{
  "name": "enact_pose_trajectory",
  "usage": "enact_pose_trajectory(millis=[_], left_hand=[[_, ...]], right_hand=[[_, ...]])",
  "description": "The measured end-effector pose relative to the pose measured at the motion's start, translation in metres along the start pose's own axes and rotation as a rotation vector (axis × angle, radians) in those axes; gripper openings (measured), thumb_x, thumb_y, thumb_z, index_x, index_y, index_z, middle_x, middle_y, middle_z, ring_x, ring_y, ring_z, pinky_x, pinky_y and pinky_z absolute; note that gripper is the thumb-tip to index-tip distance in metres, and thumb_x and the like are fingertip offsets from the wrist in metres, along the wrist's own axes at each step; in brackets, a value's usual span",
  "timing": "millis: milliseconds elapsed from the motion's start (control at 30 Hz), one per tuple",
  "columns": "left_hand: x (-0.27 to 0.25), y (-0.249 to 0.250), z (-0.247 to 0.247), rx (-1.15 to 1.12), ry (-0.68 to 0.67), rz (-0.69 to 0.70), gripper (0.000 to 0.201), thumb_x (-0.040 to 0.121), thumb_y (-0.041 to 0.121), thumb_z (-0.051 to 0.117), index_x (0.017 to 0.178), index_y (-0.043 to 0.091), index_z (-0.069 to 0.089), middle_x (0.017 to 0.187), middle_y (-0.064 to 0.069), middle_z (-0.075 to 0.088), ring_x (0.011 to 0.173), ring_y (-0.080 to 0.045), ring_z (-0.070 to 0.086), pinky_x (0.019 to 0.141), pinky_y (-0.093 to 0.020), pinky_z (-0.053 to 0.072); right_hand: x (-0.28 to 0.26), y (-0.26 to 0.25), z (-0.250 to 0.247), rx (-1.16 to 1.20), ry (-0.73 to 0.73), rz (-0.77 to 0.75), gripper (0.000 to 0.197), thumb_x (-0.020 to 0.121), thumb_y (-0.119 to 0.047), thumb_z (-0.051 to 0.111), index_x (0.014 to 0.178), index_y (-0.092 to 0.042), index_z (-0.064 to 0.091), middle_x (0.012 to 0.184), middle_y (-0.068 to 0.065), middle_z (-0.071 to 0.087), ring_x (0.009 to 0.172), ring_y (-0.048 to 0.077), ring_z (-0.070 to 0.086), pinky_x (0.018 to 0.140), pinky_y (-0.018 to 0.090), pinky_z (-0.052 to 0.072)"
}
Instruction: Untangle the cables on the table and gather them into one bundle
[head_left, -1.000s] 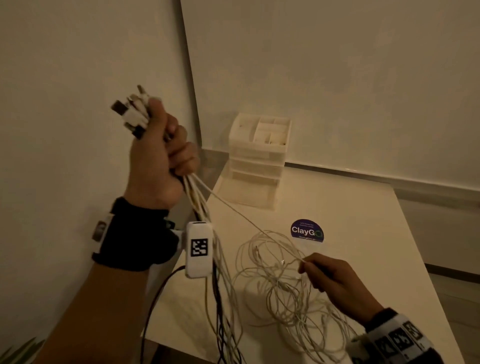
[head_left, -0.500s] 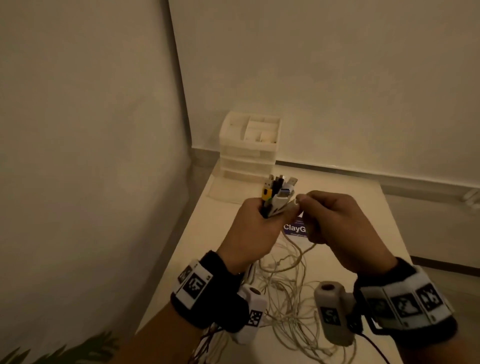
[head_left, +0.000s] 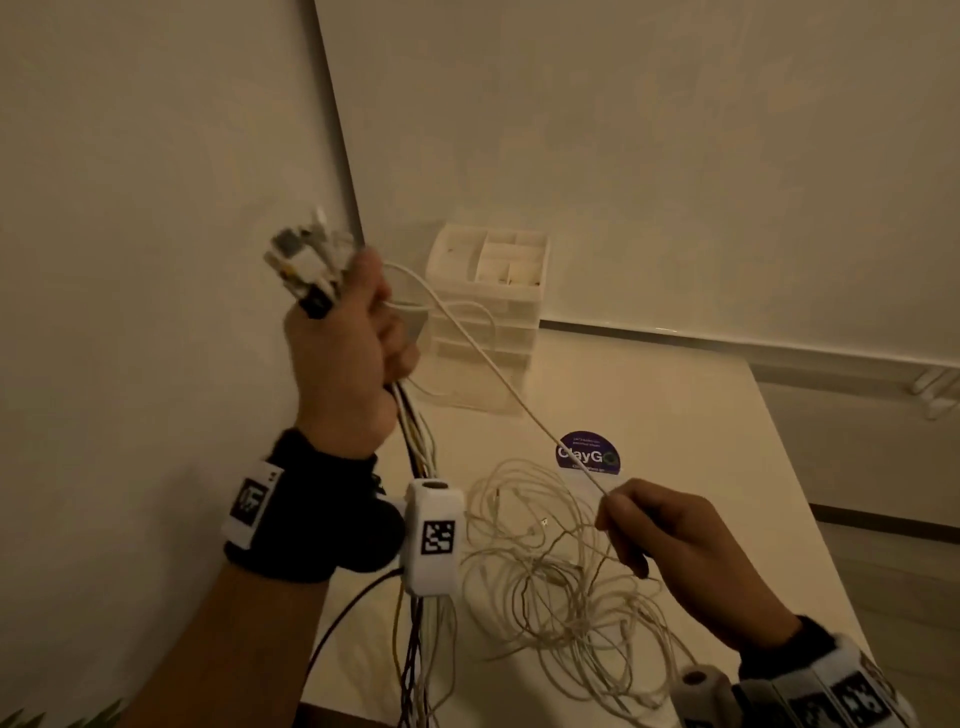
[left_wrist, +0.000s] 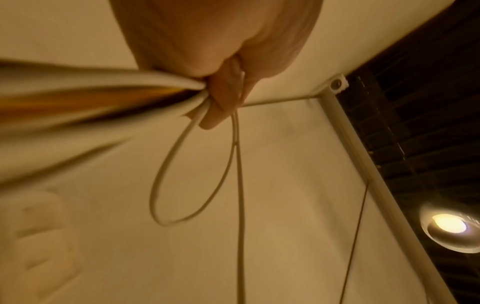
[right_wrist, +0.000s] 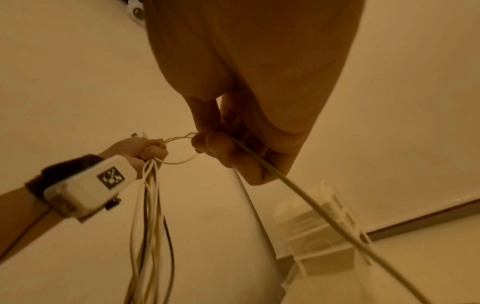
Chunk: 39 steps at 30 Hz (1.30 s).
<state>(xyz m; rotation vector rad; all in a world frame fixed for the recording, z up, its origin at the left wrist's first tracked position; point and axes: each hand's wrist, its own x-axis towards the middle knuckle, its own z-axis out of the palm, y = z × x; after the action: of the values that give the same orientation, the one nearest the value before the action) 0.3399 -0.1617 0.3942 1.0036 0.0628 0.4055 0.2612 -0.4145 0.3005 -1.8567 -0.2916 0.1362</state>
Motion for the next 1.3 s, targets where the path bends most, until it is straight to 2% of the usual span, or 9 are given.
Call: enact_pose_trajectory(millis=[200, 367, 533, 600, 700, 767, 867, 1033, 1300], left_hand=[[0.011, 0.015, -0.023, -0.005, 0.143, 0.079, 0.036, 0.100, 0.026, 0.052, 0.066, 0.014, 0.047, 0.043, 0.007, 0.024, 0.037, -0.007, 0.018, 0.038, -0.018, 0.019], [0.004, -0.007, -0.025, 0.114, 0.269, 0.069, 0.026, 0.097, 0.027, 0.058, 0.077, 0.011, 0.055, 0.043, 0.008, 0.027, 0.037, -0.008, 0.021, 0.039, -0.019, 0.020], [-0.010, -0.020, -0.023, 0.286, 0.328, 0.172, 0.018, 0.090, 0.017, 0.067, 0.075, 0.019, 0.057, 0.043, 0.011, 0.039, 0.033, -0.008, 0.029, 0.038, -0.018, 0.026], [-0.020, -0.023, -0.016, 0.383, 0.185, 0.162, 0.014, 0.088, 0.013, 0.069, 0.076, 0.018, 0.063, 0.046, 0.012, 0.044, 0.034, -0.006, 0.031, 0.037, -0.018, 0.028], [-0.045, -0.031, 0.001, 0.536, -0.272, 0.077, 0.006, 0.090, 0.009, 0.066, 0.094, 0.007, 0.070, 0.048, 0.017, 0.054, 0.037, 0.003, 0.043, 0.040, -0.011, 0.034], [-0.060, -0.043, 0.015, 0.656, -0.508, 0.029, 0.013, 0.090, 0.009, 0.064, 0.100, 0.005, 0.072, 0.054, 0.020, 0.060, 0.046, 0.008, 0.052, 0.049, -0.005, 0.037], [-0.072, -0.060, 0.032, 0.753, -0.635, 0.051, 0.008, 0.091, 0.018, 0.066, 0.085, 0.017, 0.071, 0.055, 0.018, 0.059, 0.050, 0.005, 0.052, 0.054, -0.011, 0.038], [-0.064, -0.067, 0.032, 0.536, -0.435, -0.099, 0.024, 0.091, 0.021, 0.065, 0.069, 0.017, 0.056, 0.044, 0.011, 0.040, 0.037, -0.006, 0.032, 0.041, -0.022, 0.028], [-0.011, -0.020, 0.006, 0.197, -0.119, -0.074, 0.032, 0.099, 0.016, 0.053, 0.069, 0.014, 0.043, 0.045, 0.007, 0.024, 0.034, -0.006, 0.018, 0.038, -0.013, 0.020]], right_hand=[[-0.017, 0.018, -0.023, -0.080, 0.049, 0.040, 0.027, 0.089, -0.036, 0.050, 0.078, -0.018, 0.067, 0.057, 0.003, 0.050, 0.054, 0.008, 0.043, 0.056, 0.024, 0.038], [-0.013, 0.008, -0.040, -0.052, 0.183, 0.009, 0.068, 0.070, -0.080, 0.054, 0.081, -0.014, 0.067, 0.056, 0.003, 0.045, 0.053, 0.012, 0.039, 0.054, 0.033, 0.036], [-0.007, -0.006, -0.057, -0.029, 0.216, -0.037, 0.072, 0.066, -0.083, 0.055, 0.081, -0.014, 0.068, 0.055, 0.003, 0.046, 0.051, 0.010, 0.039, 0.050, 0.027, 0.036], [-0.003, -0.011, -0.059, -0.042, 0.179, -0.043, 0.064, 0.071, -0.077, 0.056, 0.079, -0.015, 0.068, 0.054, 0.002, 0.047, 0.050, 0.007, 0.039, 0.049, 0.023, 0.037], [0.007, -0.024, -0.054, -0.051, 0.093, -0.061, 0.037, 0.084, -0.052, 0.054, 0.073, -0.019, 0.068, 0.052, 0.000, 0.046, 0.049, 0.006, 0.038, 0.051, 0.025, 0.037], [0.015, -0.034, -0.048, -0.076, 0.014, -0.105, 0.037, 0.087, -0.054, 0.058, 0.075, -0.020, 0.068, 0.054, 0.001, 0.047, 0.050, 0.006, 0.040, 0.052, 0.025, 0.037], [0.029, -0.046, -0.039, -0.044, -0.026, -0.138, 0.028, 0.092, -0.037, 0.057, 0.077, -0.017, 0.068, 0.055, -0.002, 0.051, 0.050, 0.002, 0.045, 0.052, 0.022, 0.037], [0.039, -0.044, -0.027, 0.094, -0.008, -0.091, 0.033, 0.095, -0.033, 0.051, 0.079, -0.010, 0.067, 0.057, 0.006, 0.039, 0.050, 0.014, 0.034, 0.050, 0.026, 0.031], [-0.002, 0.008, -0.014, 0.220, -0.057, 0.100, 0.034, 0.088, -0.039, 0.054, 0.077, -0.008, 0.064, 0.057, 0.005, 0.034, 0.052, 0.020, 0.027, 0.049, 0.034, 0.021]])
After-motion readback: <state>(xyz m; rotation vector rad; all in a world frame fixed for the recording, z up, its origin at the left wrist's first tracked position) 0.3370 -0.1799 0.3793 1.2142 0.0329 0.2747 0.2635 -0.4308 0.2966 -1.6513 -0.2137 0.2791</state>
